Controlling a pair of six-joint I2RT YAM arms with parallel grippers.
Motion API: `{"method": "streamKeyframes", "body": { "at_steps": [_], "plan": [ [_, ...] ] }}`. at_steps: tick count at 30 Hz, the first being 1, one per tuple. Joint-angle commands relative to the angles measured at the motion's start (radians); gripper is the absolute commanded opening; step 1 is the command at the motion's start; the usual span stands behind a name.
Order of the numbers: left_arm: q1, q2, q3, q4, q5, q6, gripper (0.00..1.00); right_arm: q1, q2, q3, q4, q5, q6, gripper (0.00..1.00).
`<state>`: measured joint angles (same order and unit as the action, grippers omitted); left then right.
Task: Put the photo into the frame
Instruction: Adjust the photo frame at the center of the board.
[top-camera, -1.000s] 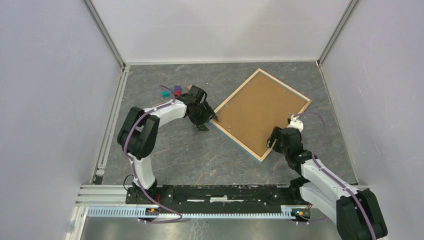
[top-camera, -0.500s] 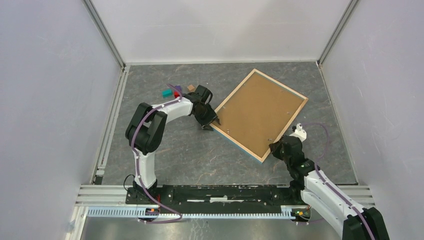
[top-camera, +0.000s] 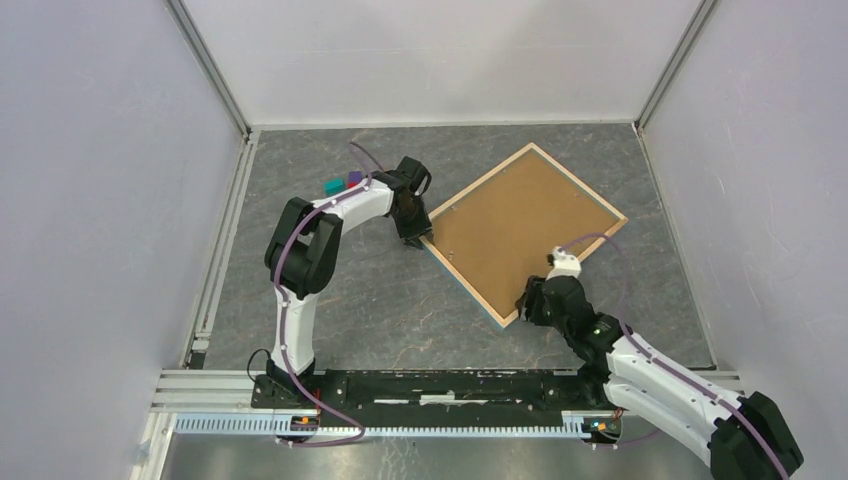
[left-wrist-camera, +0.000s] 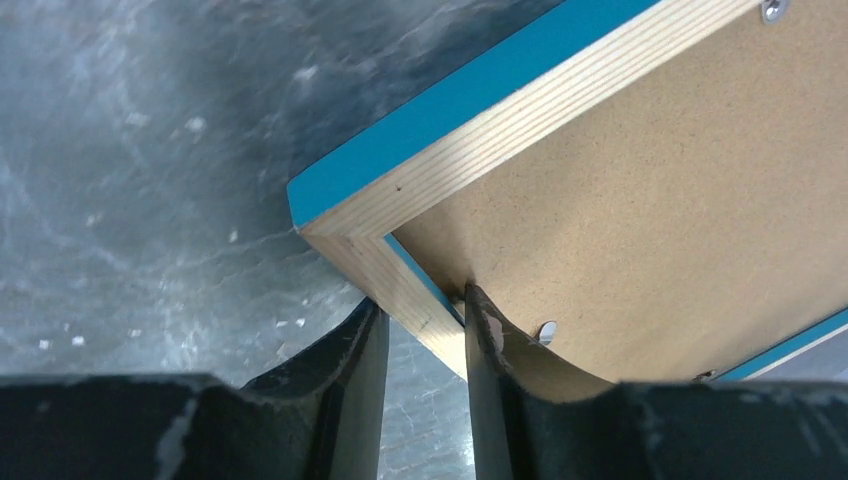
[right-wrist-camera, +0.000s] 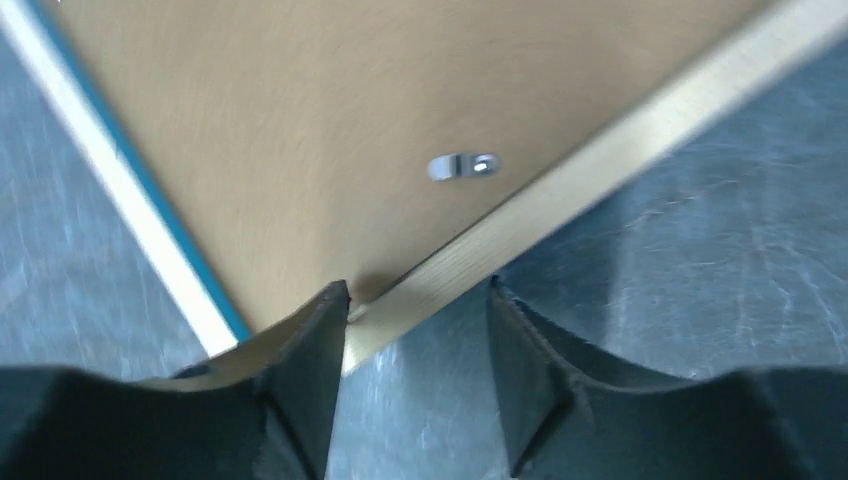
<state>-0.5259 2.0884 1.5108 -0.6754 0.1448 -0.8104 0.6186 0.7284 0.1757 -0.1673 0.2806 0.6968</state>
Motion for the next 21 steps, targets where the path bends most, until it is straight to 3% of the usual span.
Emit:
{"method": "streamKeyframes", "body": {
  "at_steps": [1,3,5,7,11,13,17,21],
  "plan": [
    [-0.014,0.069,0.043,0.081,-0.073,0.211,0.17,0.041,-0.018,0.107,-0.146,-0.197,-0.256,0.63],
    [-0.017,0.078,0.059,0.078,-0.072,0.254,0.14,0.04,-0.022,0.166,-0.147,-0.171,-0.291,0.69],
    [-0.023,0.086,0.072,0.077,-0.068,0.298,0.1,0.04,0.009,0.22,-0.122,-0.157,-0.328,0.82],
    [-0.033,0.092,0.083,0.076,-0.072,0.329,0.07,0.04,0.105,0.257,-0.036,-0.228,-0.378,0.91],
    [-0.055,0.096,0.101,0.09,-0.074,0.386,0.03,0.04,0.349,0.359,0.116,-0.342,-0.321,0.94],
    [-0.061,0.097,0.102,0.1,-0.07,0.395,0.02,0.034,0.447,0.379,0.236,-0.38,-0.237,0.91],
    [-0.068,0.108,0.108,0.099,-0.044,0.382,0.02,0.0,0.595,0.369,0.453,-0.434,-0.081,0.77],
    [-0.071,0.113,0.116,0.093,-0.026,0.365,0.02,-0.046,0.698,0.34,0.63,-0.447,-0.034,0.66]
  ]
}}
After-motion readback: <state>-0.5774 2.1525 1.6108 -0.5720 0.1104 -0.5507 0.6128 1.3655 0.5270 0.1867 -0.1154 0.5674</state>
